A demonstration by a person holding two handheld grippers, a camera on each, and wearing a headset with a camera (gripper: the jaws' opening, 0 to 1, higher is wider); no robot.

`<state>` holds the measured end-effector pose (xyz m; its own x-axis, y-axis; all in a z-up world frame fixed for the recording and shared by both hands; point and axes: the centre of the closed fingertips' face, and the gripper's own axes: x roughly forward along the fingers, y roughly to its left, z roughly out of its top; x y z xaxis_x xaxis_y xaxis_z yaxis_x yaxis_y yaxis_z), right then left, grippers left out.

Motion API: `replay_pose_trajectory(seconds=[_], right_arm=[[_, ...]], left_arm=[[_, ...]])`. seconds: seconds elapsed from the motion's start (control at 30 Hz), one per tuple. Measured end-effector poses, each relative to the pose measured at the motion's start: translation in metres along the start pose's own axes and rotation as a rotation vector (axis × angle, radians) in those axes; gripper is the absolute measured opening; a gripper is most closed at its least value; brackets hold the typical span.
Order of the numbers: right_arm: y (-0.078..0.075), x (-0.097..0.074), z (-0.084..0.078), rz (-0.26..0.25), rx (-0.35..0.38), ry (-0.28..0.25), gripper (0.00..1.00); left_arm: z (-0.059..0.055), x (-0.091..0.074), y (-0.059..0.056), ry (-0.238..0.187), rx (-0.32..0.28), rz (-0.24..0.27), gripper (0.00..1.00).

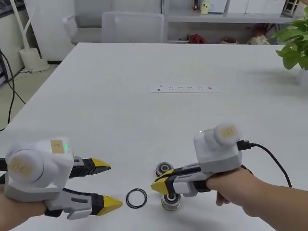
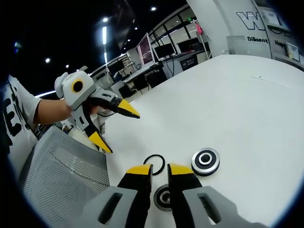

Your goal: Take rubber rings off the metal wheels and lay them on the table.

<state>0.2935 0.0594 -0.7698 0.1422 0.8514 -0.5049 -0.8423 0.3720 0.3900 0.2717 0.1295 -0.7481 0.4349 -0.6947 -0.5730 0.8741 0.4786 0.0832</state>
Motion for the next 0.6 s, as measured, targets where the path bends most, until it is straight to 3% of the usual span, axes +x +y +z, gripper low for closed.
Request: replay_pose_trajectory(seconds=[0.6], right_arm=[[-0.029,-0.028,0.004,-0.076,-0.049,-0.007,0.13]], left_arm=[[0.017,0.017,0.009,-0.013,0.006,-0.003,0.51]])
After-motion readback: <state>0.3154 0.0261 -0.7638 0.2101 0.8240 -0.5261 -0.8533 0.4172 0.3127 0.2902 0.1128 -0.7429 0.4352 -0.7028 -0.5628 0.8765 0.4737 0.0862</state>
